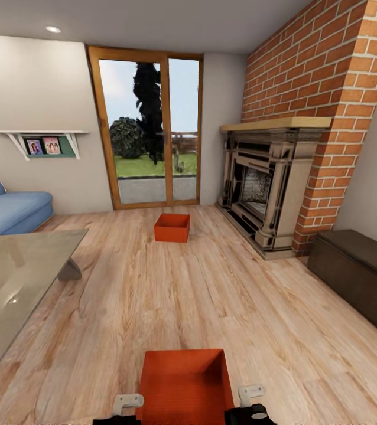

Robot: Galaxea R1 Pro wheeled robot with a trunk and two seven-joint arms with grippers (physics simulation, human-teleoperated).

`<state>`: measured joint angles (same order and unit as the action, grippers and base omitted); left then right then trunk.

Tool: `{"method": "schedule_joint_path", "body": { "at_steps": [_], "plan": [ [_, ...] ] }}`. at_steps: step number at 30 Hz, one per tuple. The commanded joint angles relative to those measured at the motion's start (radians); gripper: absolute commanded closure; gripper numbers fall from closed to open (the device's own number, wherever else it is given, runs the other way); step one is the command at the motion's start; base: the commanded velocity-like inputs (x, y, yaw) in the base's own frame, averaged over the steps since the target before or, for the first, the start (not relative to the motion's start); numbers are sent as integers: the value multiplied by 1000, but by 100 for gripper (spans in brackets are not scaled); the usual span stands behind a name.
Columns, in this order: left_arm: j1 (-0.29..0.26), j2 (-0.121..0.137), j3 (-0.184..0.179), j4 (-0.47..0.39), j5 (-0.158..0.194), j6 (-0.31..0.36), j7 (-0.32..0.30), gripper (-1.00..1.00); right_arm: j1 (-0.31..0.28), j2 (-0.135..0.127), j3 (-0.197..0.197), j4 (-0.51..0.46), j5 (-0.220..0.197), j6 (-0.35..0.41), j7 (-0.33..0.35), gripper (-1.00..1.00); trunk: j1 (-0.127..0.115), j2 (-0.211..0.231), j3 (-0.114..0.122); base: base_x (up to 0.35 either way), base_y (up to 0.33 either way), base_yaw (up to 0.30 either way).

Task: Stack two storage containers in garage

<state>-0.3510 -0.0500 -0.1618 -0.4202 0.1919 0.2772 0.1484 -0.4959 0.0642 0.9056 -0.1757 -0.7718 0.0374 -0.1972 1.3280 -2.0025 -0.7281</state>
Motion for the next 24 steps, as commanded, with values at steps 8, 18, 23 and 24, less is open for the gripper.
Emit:
{"method": "schedule_joint_path", "body": {
  "at_steps": [8, 18, 23, 24],
  "plan": [
    [0, 1, -9, -9, 10, 4, 16, -100, -1, -1, 8, -2, -6, 5, -15, -100, 0, 0, -14, 0, 0, 0],
    [0, 5, -10, -23, 9, 2, 24, -100, -1, -6, 9, -123, -3, 16, -109, -100, 0, 0, -30, 0, 0, 0],
    [0, 68, -9, -94, 9, 2, 13, -100, -39, -10, 8, -185, -1, 48, -181, -100, 0, 0, -38, 0, 0, 0],
    [0, 74, -9, -108, 9, 4, 11, -100, -45, -10, 8, -186, -1, 52, -181, -100, 0, 0, -40, 0, 0, 0]
  ]
}}
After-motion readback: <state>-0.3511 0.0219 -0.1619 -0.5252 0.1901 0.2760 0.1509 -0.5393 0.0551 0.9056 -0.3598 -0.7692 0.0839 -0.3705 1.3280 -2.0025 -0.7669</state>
